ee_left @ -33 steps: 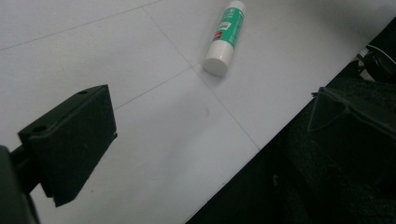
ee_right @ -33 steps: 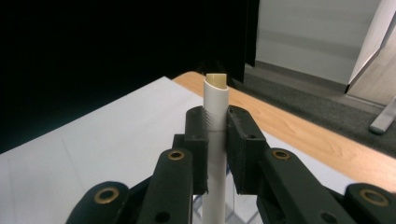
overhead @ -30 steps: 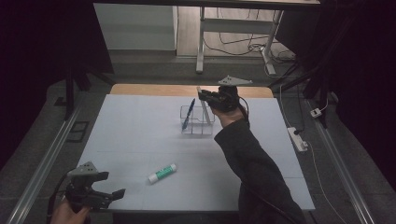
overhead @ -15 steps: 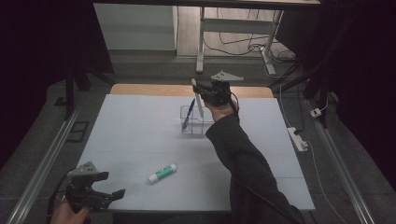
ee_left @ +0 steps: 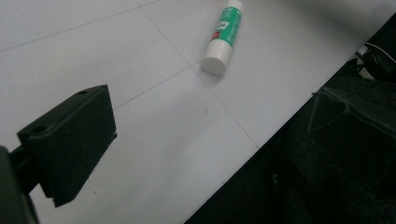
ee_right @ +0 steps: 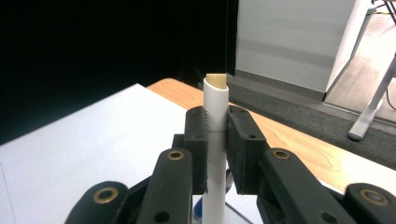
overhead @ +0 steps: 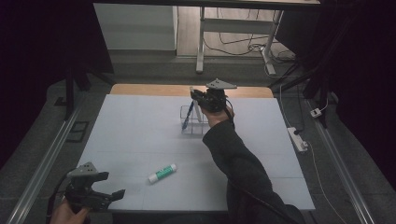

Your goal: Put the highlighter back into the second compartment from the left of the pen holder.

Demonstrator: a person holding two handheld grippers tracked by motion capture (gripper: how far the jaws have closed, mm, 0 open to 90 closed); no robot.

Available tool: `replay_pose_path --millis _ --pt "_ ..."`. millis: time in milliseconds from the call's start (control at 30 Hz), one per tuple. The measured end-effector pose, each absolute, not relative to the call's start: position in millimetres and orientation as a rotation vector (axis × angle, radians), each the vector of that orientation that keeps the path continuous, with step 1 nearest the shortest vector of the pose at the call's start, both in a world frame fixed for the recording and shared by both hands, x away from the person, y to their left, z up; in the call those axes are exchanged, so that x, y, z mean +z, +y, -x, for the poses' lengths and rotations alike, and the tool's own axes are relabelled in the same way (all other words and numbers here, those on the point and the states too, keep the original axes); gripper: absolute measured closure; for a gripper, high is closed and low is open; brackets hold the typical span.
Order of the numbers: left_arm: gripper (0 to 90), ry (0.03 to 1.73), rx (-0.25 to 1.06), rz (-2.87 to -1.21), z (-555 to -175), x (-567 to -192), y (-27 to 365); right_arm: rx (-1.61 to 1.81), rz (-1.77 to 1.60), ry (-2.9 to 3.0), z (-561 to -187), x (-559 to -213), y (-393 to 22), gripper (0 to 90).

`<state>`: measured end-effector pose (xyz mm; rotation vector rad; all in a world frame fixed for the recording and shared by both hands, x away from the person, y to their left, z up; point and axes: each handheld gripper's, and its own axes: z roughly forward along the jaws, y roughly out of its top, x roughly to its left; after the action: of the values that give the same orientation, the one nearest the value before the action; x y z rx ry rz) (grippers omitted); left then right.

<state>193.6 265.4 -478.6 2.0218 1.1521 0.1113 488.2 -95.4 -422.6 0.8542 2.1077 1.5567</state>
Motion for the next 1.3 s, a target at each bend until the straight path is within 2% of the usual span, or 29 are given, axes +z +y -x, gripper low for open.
replay_pose_path --millis 600,900,1300 --pt "1.1 1.156 0.111 -2.022 -194.0 -478.6 265.4 1.488 -0.879 2.166 -483.3 -443.6 -101.4 77.0" --pt "1.0 1.158 0.109 -2.018 -194.0 -478.8 266.1 1.479 -0.868 2.156 -476.7 -432.9 -105.9 58.9" --pt "1.0 1.168 0.105 -2.010 -194.4 -479.0 266.5 1.441 -0.907 2.267 -455.4 -419.6 -117.3 27.8"
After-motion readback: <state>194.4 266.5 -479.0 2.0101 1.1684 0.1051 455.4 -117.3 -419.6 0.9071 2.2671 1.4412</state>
